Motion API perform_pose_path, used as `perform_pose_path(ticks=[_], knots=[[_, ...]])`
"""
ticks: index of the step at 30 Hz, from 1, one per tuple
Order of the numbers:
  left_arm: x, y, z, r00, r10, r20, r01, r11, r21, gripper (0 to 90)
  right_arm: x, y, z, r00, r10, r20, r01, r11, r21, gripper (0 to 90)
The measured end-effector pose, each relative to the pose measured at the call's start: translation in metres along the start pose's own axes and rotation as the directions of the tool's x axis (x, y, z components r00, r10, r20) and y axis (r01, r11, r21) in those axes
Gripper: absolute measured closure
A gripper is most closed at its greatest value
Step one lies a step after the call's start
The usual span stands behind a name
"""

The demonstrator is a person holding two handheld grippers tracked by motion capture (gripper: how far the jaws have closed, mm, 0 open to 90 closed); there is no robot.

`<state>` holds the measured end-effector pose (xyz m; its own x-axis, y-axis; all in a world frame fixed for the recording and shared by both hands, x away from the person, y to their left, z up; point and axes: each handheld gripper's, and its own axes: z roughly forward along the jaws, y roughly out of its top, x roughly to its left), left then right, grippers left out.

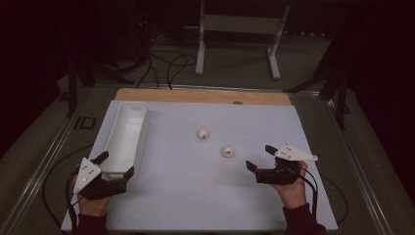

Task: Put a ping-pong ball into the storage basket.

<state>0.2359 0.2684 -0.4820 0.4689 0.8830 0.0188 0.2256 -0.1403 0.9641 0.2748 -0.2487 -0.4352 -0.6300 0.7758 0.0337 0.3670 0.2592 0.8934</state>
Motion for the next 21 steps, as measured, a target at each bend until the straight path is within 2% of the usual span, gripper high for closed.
perform_pose_path(ticks=[3,6,16,21], knots=[[0.0,0.0,0.0,1.0,0.001,-0.002,-0.001,1.0,-0.002,0.6,0.001,0.005,0.004,0.9998,-0.003,0.021,0.002,1.0,0.025,9.1],[0.001,0.0,-0.001,1.0,-0.002,-0.005,0.002,1.0,-0.004,0.6,0.001,0.008,0.007,0.9997,-0.007,0.024,0.006,0.999,0.037,9.1],[0.0,0.001,0.0,1.0,0.004,-0.007,-0.004,0.9999,-0.011,0.6,0.006,0.022,0.013,0.9999,-0.013,-0.006,0.014,0.998,0.056,9.4],[0.0,0.001,0.0,1.0,0.006,-0.007,-0.006,0.9999,-0.011,0.6,0.007,0.029,0.017,1.0,-0.007,-0.002,0.007,0.998,0.064,9.3]])
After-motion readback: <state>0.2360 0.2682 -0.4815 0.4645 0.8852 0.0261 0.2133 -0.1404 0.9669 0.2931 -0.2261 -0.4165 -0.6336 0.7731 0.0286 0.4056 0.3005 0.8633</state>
